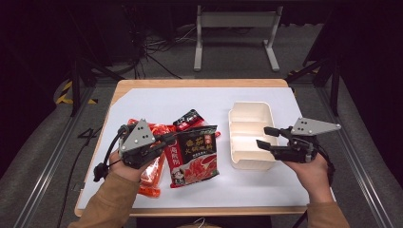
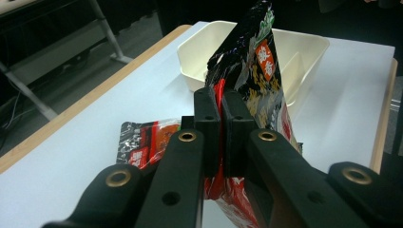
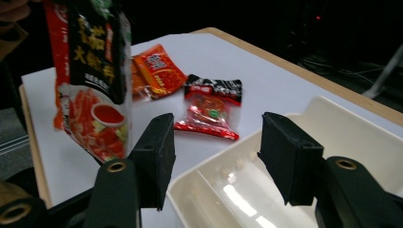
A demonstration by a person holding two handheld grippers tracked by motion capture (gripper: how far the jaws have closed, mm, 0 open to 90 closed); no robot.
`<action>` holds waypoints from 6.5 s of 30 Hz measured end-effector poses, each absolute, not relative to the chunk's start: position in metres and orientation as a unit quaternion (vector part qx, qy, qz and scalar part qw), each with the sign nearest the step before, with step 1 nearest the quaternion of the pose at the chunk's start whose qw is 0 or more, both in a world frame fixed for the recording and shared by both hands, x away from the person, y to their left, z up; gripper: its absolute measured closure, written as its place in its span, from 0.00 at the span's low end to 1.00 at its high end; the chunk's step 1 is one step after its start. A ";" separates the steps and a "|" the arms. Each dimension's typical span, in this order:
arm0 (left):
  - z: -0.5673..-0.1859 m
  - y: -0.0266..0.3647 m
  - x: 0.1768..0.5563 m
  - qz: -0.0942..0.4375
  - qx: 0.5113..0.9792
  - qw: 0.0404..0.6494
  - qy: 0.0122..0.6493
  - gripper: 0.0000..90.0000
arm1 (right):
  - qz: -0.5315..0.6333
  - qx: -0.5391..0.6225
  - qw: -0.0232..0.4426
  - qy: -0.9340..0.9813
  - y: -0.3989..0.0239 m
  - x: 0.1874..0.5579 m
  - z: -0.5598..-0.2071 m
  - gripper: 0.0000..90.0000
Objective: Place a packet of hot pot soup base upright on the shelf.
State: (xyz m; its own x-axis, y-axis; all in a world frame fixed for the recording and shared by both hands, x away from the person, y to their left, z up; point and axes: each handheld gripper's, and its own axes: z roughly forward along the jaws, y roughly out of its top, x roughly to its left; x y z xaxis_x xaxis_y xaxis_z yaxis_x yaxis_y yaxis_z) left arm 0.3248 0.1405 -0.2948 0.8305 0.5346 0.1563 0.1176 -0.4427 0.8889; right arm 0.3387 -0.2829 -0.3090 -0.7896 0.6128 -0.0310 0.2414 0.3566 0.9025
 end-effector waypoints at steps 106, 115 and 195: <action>-0.302 0.181 0.345 0.106 0.765 0.587 0.244 0.36 | 0.448 0.120 0.175 0.868 -0.171 0.389 -0.205 0.85; -0.305 0.184 0.347 0.105 0.767 0.581 0.252 0.35 | 0.452 0.137 0.198 0.859 -0.189 0.404 -0.194 0.85; -0.321 0.186 0.361 0.081 0.780 0.551 0.284 0.32 | 0.418 0.230 0.293 0.828 -0.291 0.500 -0.239 0.85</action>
State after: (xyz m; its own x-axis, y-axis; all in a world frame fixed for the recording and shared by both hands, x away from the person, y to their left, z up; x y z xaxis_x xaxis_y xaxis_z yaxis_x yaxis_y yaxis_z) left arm 0.3615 0.1860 -0.3210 0.8255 0.5326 -0.1868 0.3543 -0.2313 0.9061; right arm 0.5004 -0.2914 -0.2386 -0.7222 0.6262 -0.2937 0.1352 0.5442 0.8280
